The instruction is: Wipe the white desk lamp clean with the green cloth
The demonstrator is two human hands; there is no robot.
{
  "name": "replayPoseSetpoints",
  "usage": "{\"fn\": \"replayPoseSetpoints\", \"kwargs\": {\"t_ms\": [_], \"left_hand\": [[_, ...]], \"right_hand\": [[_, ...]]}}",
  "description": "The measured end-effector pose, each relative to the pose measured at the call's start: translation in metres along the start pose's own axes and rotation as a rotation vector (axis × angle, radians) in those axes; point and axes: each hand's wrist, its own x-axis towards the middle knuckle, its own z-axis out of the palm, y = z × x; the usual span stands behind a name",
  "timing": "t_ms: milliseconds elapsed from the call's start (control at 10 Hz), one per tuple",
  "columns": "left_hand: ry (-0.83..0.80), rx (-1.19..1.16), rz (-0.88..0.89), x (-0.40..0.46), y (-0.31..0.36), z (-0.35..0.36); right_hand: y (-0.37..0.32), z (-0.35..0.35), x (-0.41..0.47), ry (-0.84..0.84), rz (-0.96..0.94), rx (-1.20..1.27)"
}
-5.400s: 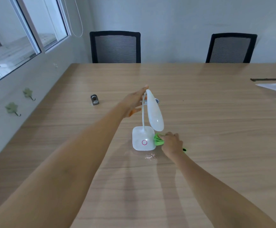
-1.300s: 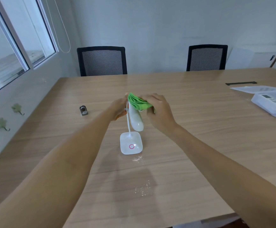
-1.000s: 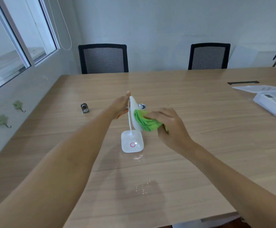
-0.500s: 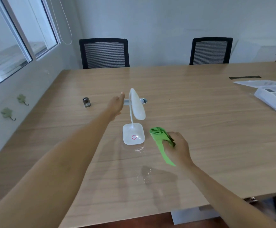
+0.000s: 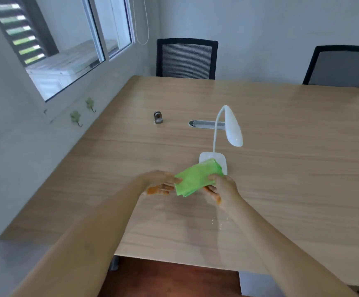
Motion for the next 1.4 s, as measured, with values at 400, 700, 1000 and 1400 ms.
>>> {"fn": "replayPoseSetpoints", "kwargs": {"t_ms": [400, 700, 1000, 1400], "left_hand": [[0.277, -0.286, -0.003, -0.047, -0.036, -0.088], [0.826, 0.032, 0.082, -0.049, -0.070, -0.129], [0.877, 0.399, 0.040, -0.040, -0.088, -0.129], [0.835, 0.894, 0.313, 0.015, -0.035, -0.025]], "right_hand": [[0.049, 0.083, 0.025, -0.075, 0.182, -0.202], [0.101, 0.136, 0.041, -0.078, 0.267, -0.361], [0.118, 0.143, 0.049, 0.031, 0.178, -0.521], [0.044, -0.018, 0.047, 0.393, -0.612, -1.269]]}}
